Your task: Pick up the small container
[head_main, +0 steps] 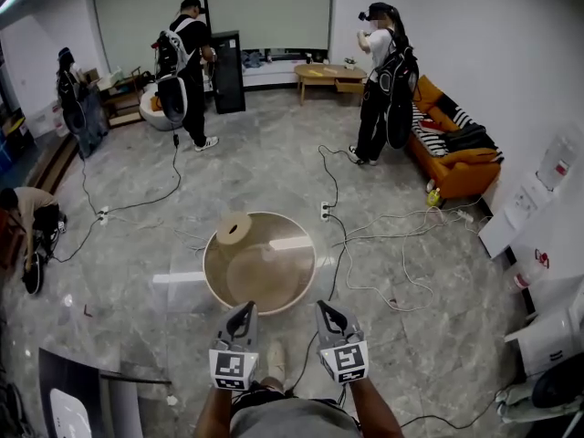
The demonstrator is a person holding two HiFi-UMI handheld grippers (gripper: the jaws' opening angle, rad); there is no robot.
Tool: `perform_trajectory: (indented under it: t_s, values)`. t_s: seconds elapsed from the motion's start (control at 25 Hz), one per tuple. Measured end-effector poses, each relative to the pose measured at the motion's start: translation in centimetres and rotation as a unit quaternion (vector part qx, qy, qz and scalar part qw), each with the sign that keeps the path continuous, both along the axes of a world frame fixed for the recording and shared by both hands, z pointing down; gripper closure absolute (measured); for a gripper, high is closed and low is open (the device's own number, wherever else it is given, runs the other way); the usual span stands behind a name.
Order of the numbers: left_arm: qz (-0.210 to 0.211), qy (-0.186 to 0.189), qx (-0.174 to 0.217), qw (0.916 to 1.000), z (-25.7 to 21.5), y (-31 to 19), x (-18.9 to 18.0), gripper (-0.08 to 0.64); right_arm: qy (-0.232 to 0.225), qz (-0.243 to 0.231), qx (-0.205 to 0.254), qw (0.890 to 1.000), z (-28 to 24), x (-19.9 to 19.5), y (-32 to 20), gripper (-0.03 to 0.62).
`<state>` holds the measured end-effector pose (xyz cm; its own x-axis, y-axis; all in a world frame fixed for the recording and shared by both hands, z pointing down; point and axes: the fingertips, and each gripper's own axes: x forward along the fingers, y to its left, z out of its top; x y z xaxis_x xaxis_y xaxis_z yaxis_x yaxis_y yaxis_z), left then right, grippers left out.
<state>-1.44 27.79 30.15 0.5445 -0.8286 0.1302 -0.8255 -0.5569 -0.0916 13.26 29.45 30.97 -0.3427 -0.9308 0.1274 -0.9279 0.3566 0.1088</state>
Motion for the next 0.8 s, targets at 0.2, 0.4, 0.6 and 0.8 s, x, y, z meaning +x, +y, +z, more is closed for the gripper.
perform_trajectory:
  t_s: [0.2,0.4,0.6,0.8]
  values:
    - [0.006,0.004,-0.005,1.0000,0.1,-7.1,-0.3,0.541,0.003,0.004,-0.003,1.000,-0.3,-0.5,-6.7,0.591]
    - [0.011,0.007,-0.010,0.9999,0.8,-13.4,-1.1,0.541,0.010,0.006,-0.007,1.000,-0.2,-1.5,-13.0,0.592]
    - [0.013,0.007,-0.016,0.9998,1.6,-18.6,-2.4,0.541,0.010,0.007,-0.014,1.000,0.6,-2.8,-18.1,0.592]
    - [0.013,0.010,-0.024,0.9996,2.7,-22.8,-3.0,0.541,0.013,0.002,-0.016,1.000,1.2,-3.8,-22.3,0.592]
